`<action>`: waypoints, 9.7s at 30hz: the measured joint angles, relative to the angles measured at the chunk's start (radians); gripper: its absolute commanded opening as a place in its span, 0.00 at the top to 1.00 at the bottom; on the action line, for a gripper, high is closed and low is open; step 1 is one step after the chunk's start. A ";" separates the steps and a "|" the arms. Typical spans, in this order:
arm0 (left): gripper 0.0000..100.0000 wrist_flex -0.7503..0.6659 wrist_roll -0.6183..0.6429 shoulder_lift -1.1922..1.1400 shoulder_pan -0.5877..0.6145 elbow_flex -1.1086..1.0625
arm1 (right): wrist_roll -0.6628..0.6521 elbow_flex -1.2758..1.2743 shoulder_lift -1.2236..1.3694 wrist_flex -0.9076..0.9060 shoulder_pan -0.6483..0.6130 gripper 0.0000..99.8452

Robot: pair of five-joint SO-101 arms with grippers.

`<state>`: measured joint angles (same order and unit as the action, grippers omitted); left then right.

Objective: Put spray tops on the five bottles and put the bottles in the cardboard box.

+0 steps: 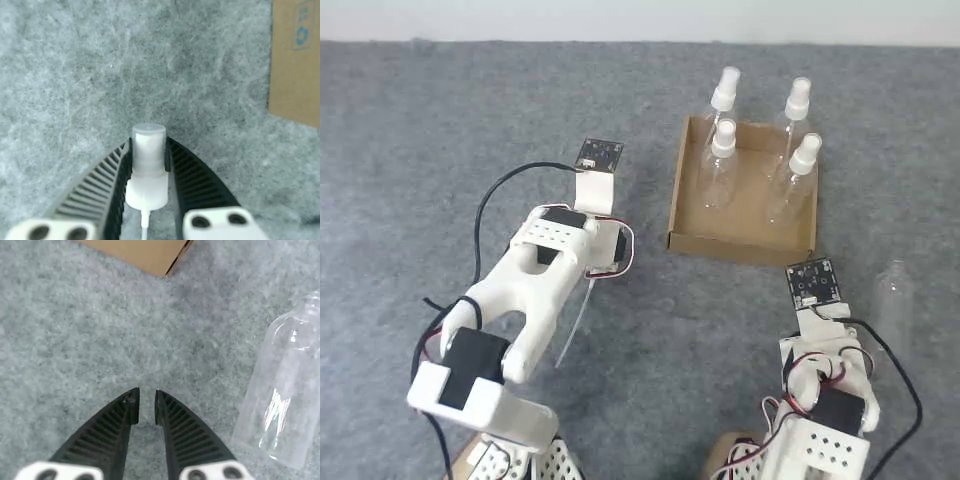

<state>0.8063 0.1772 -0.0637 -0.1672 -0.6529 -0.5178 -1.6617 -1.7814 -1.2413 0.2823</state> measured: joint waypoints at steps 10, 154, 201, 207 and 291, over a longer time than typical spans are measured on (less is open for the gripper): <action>0.94 0.000 0.000 0.000 0.000 0.000 | 0.000 0.000 0.000 0.000 0.000 0.99; 0.94 0.000 0.000 0.000 0.000 -0.003 | -0.002 0.000 0.000 0.000 0.000 0.99; 0.94 0.000 0.000 0.000 0.000 -0.003 | -0.002 0.000 0.000 0.000 0.000 0.99; 0.94 0.000 0.000 0.000 0.000 -0.003 | -0.002 0.000 0.000 0.000 0.000 0.99; 0.94 0.000 0.000 0.000 0.000 -0.003 | -0.100 1.158 1.588 0.123 0.307 0.74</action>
<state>0.8063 0.1772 -0.0637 -0.1672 -0.6559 -0.6176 -0.5033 -0.1933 -1.1185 0.5892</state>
